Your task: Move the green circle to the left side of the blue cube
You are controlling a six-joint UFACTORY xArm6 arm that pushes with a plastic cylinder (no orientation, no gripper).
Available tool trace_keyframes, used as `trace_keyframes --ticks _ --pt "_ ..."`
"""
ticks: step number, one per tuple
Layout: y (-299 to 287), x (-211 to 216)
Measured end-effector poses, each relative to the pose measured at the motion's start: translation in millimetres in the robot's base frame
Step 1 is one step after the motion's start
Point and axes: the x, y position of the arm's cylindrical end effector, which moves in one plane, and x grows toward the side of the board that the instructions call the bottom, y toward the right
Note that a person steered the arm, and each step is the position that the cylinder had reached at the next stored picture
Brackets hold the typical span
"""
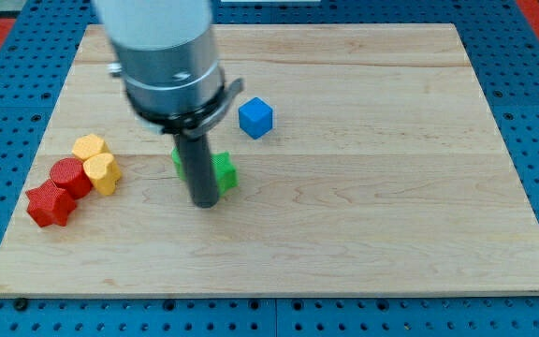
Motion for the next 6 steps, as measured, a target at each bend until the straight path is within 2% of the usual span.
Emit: trace_keyframes --ticks 1,2,3,4,6 --pt "21.2 -31.5" --pt "50.9 14.6" --pt "26.1 53.8" --pt "-53.0 38.7" --pt "-51.6 -44.0"
